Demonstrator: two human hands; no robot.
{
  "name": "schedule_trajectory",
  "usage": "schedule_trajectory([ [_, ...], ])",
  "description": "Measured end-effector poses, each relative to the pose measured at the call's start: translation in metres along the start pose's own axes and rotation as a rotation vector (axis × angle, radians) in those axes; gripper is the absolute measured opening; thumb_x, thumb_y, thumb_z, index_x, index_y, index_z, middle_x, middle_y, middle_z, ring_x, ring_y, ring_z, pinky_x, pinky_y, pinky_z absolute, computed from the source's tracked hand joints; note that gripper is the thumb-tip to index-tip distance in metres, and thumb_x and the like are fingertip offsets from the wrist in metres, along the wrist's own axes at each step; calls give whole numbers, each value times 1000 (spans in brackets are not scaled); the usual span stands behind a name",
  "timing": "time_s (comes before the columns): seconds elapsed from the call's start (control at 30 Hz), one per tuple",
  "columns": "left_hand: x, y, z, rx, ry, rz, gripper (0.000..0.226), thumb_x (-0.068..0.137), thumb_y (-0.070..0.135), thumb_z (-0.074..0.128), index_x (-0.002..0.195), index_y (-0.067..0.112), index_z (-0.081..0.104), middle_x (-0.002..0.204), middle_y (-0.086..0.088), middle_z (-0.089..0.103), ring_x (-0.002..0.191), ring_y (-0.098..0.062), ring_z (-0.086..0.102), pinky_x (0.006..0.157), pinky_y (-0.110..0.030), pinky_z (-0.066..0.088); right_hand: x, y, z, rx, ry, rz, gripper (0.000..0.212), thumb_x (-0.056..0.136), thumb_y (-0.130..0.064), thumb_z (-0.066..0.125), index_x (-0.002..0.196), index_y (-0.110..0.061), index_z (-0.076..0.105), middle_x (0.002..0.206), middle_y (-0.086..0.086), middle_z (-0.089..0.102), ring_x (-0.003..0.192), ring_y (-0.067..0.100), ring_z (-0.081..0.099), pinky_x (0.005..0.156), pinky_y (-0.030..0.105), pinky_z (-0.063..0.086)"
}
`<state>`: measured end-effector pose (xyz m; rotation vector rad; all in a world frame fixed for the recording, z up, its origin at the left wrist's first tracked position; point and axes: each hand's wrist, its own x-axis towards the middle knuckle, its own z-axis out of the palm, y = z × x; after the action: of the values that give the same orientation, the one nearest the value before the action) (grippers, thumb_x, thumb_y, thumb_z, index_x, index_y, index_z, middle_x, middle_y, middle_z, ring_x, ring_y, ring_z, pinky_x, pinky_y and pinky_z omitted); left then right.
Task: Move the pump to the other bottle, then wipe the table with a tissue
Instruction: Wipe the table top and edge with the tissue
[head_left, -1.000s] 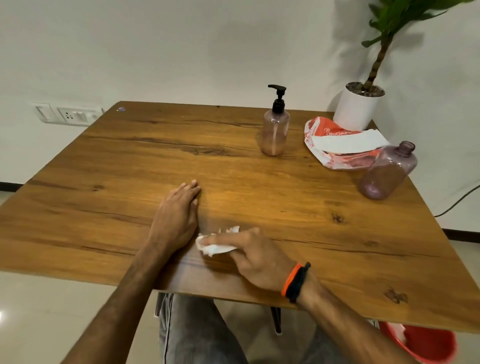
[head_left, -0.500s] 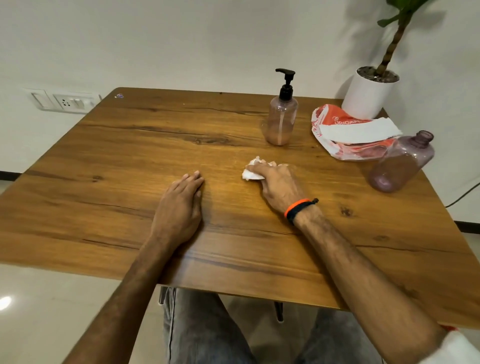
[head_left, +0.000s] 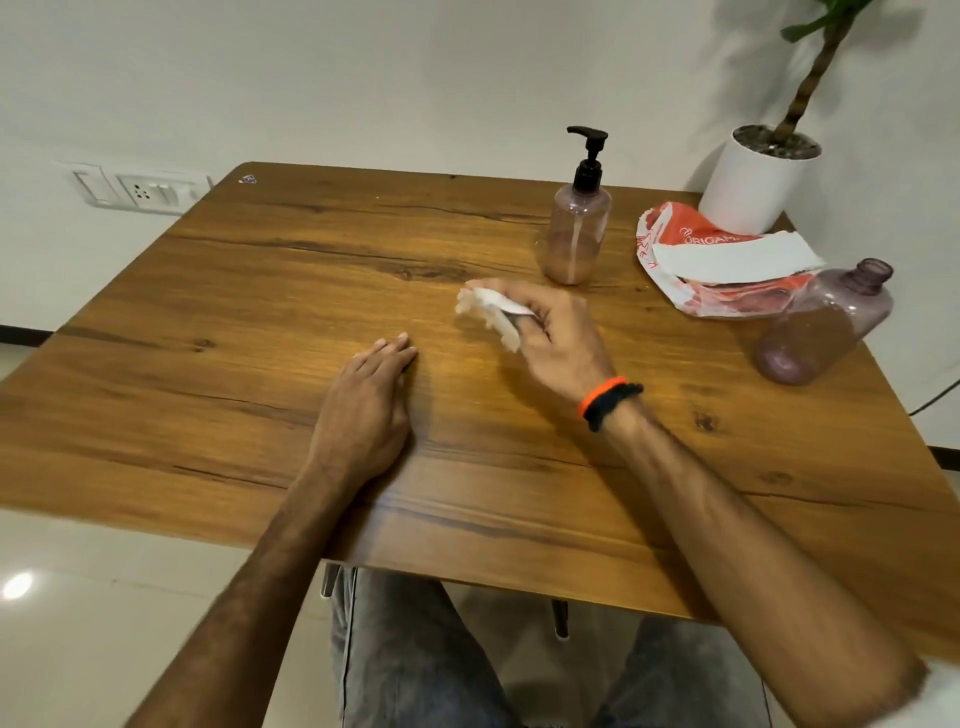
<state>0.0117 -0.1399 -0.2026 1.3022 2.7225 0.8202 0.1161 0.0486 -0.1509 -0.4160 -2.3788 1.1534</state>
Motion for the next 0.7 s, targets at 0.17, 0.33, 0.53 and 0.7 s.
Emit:
schedule_trajectory([
  [0.17, 1, 0, 1, 9, 11, -4, 42, 99, 12, 39, 140, 12, 48, 153, -2, 40, 144, -19, 31, 119, -40, 23, 41, 25, 17, -399, -151, -46, 49, 90, 3, 44, 127, -23, 62, 132, 8, 62, 121, 27, 57, 103, 37, 45],
  [0.33, 2, 1, 4, 23, 26, -6, 42, 98, 10, 40, 139, 11, 49, 151, -4, 42, 143, -20, 33, 119, -38, 24, 13, 29, 31, -434, -391, -106, 49, 96, 0, 41, 134, -27, 56, 151, 2, 42, 141, 25, 35, 120, 35, 21],
  [0.53, 2, 0, 4, 34, 5, -14, 43, 99, 12, 38, 141, 11, 46, 153, -3, 38, 144, -20, 30, 119, -40, 23, -59, 6, 20, -211, -588, -283, 41, 95, -1, 44, 128, -18, 62, 139, 7, 56, 131, 18, 50, 115, 34, 33],
  [0.7, 2, 1, 3, 31, -10, -13, 42, 100, 14, 37, 142, 11, 45, 154, -3, 37, 145, -20, 29, 119, -42, 23, -46, -5, -4, 196, -566, -147, 39, 95, -3, 44, 125, -22, 62, 120, 7, 69, 110, 20, 64, 95, 36, 51],
])
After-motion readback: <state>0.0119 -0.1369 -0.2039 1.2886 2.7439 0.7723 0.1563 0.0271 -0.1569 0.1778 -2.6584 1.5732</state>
